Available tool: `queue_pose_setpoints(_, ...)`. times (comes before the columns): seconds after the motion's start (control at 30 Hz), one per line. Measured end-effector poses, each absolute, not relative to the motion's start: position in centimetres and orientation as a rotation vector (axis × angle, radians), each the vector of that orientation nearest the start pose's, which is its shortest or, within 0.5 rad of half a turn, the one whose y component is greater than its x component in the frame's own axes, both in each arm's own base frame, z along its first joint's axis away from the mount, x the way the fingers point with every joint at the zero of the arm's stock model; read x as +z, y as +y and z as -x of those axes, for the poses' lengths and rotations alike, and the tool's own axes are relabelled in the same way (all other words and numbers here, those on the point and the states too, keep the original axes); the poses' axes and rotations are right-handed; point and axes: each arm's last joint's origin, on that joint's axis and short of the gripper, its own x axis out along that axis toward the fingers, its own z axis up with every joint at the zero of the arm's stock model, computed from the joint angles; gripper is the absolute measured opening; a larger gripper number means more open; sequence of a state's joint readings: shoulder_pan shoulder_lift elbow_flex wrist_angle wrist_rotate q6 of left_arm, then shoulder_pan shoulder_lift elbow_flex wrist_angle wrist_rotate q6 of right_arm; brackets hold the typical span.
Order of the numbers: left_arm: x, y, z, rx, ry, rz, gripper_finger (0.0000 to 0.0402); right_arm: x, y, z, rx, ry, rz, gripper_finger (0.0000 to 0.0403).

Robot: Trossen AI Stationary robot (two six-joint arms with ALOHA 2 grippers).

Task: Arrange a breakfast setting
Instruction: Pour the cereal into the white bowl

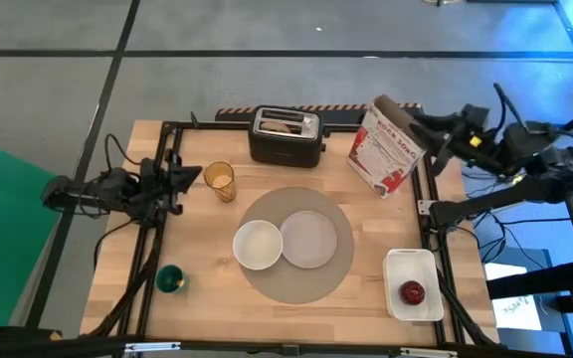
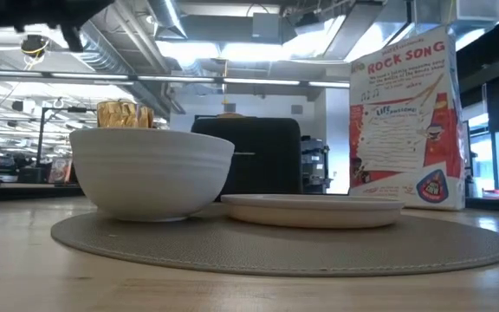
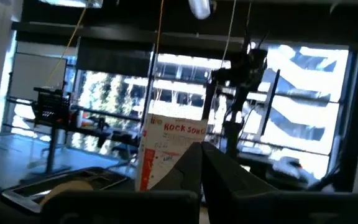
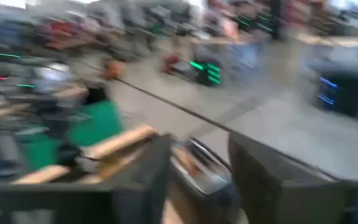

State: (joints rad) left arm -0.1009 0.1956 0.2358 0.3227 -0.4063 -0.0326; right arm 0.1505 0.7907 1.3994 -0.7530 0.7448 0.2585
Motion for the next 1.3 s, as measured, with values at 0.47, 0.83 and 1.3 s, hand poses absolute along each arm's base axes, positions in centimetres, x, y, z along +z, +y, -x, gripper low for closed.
queue_pose_setpoints(0.47, 32.4, 0.6, -18.6, 0.389, -0.013, -0.025, 0.0050, 43.0, -1.9, -10.8, -0.844, 0.469, -0.331, 0.0214)
queue_pose_setpoints(0.83, 35.2, 1.3, -23.6, 0.420, 0.073, 0.060, 0.0191, 41.1, -6.5, -14.0, -0.909, 0.733, -0.355, 0.0207)
queue_pose_setpoints(1.3, 33.9, 1.3, -23.7, 0.407, 0.265, 0.017, 0.0202, 38.7, -10.4, -16.0, -0.771, 0.972, -0.427, 0.0081)
